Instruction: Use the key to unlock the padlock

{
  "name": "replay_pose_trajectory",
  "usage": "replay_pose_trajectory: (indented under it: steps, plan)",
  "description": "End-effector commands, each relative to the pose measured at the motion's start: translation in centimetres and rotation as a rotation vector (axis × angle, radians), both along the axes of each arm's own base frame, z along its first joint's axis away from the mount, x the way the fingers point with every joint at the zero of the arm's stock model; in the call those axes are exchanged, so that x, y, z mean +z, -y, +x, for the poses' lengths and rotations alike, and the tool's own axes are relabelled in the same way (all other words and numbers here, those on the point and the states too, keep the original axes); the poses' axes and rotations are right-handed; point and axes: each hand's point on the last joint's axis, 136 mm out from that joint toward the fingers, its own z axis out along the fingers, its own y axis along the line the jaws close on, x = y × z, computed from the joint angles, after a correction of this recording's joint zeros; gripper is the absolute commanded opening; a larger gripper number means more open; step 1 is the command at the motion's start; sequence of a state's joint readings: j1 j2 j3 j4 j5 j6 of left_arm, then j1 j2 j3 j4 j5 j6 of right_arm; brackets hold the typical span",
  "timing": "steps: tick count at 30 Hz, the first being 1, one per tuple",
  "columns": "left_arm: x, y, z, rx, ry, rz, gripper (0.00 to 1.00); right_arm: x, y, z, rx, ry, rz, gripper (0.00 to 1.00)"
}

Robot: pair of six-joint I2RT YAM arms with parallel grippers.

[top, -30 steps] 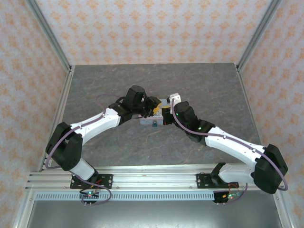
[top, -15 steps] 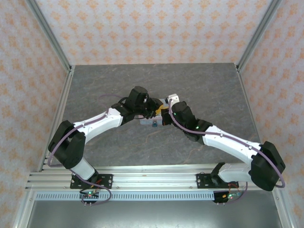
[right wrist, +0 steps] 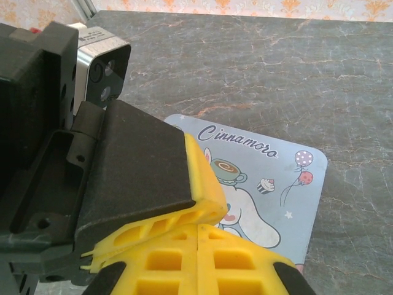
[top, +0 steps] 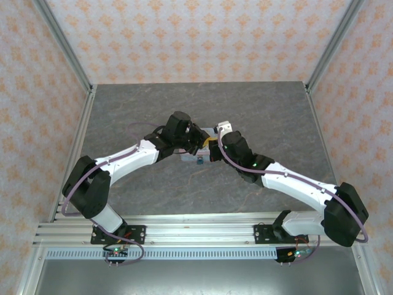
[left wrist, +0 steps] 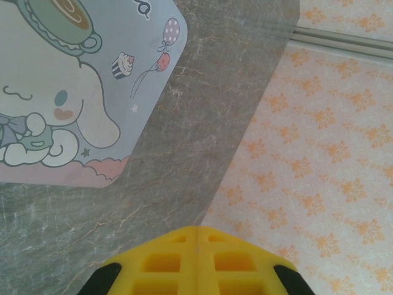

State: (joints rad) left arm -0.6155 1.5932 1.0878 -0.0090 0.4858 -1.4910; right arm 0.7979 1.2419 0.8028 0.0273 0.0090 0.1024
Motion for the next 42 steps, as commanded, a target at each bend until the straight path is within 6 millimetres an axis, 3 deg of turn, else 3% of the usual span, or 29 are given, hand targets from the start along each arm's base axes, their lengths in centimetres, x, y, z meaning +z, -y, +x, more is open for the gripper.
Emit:
replay_pose_trajectory:
  steps: [1,2,3,4,6,8,14,21,27,36,42]
  plan:
    - [0.9,1.2,0.1,-0.024,0.033,-0.034,0.00,1.5,-0.4,0.6,-0.012,0.037,0.011,0.00]
    - [0.8,1.2,0.1,-0.023,0.032,-0.033,0.00,1.6,-0.3,0.7,-0.019,0.039,0.012,0.00]
    - [0.8,1.1,0.1,-0.020,0.036,-0.030,0.00,1.6,-0.2,0.7,-0.029,0.038,0.010,0.10]
    - [0.8,1.1,0.3,-0.019,0.048,-0.025,0.00,1.8,0.3,0.8,-0.052,0.040,0.004,0.30]
    - [0.7,0.7,0.6,-0.035,0.077,0.014,0.00,2.7,1.7,0.7,-0.105,0.046,0.024,0.53]
    - [1.1,0.3,1.1,-0.056,0.145,0.053,0.00,3.6,2.8,0.3,-0.121,0.022,0.088,0.60]
    - [4.2,-2.2,3.1,-0.081,0.461,0.196,0.00,4.7,4.6,-0.3,-0.165,-0.130,0.362,0.63]
    - [10.2,-3.4,3.5,-0.070,0.830,0.241,0.00,5.4,2.8,1.8,-0.141,-0.354,0.906,0.63]
    - [14.2,-4.8,3.3,0.061,0.964,0.171,0.00,7.1,1.7,3.8,-0.112,-0.399,1.175,0.62]
    - [14.1,-6.6,3.7,0.249,0.958,0.107,0.00,9.9,2.5,4.5,-0.123,-0.415,1.455,0.60]
    - [13.8,-6.3,3.9,0.280,0.949,0.085,0.00,10.6,1.0,4.3,-0.126,-0.447,1.527,0.57]
